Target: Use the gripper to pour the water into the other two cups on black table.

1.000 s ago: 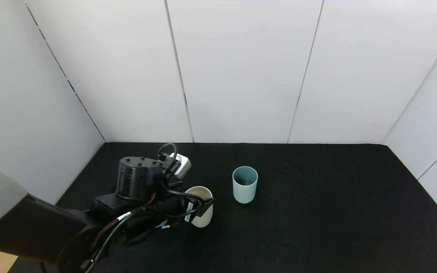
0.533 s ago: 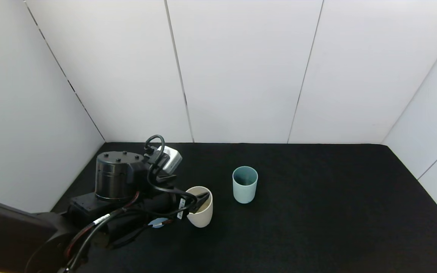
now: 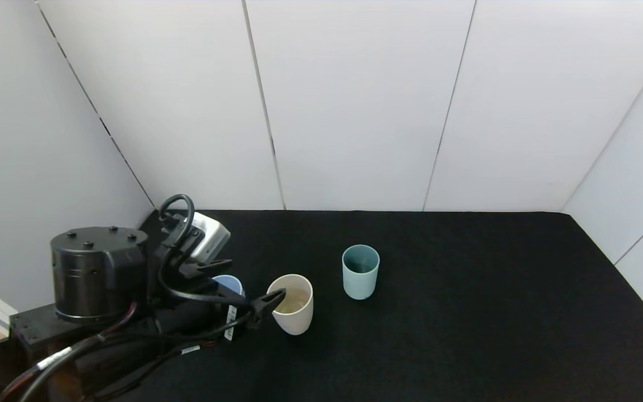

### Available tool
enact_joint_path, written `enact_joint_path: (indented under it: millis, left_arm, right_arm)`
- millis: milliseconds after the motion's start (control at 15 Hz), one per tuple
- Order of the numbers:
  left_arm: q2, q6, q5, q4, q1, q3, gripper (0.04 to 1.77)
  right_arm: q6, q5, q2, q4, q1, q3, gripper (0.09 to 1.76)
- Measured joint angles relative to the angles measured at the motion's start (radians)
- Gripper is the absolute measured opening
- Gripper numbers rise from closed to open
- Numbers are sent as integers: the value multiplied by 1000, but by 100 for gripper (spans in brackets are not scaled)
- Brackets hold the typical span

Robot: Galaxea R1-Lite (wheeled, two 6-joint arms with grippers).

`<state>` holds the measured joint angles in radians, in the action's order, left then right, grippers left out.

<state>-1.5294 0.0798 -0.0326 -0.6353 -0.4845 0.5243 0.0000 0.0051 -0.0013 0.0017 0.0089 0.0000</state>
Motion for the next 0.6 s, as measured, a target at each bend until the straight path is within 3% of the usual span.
enact_joint_path:
  millis: [600]
  left_arm:
    - [354, 0, -25, 268, -4, -73, 172]
  right_arm:
    - [0, 0, 0, 0, 0, 0, 171]
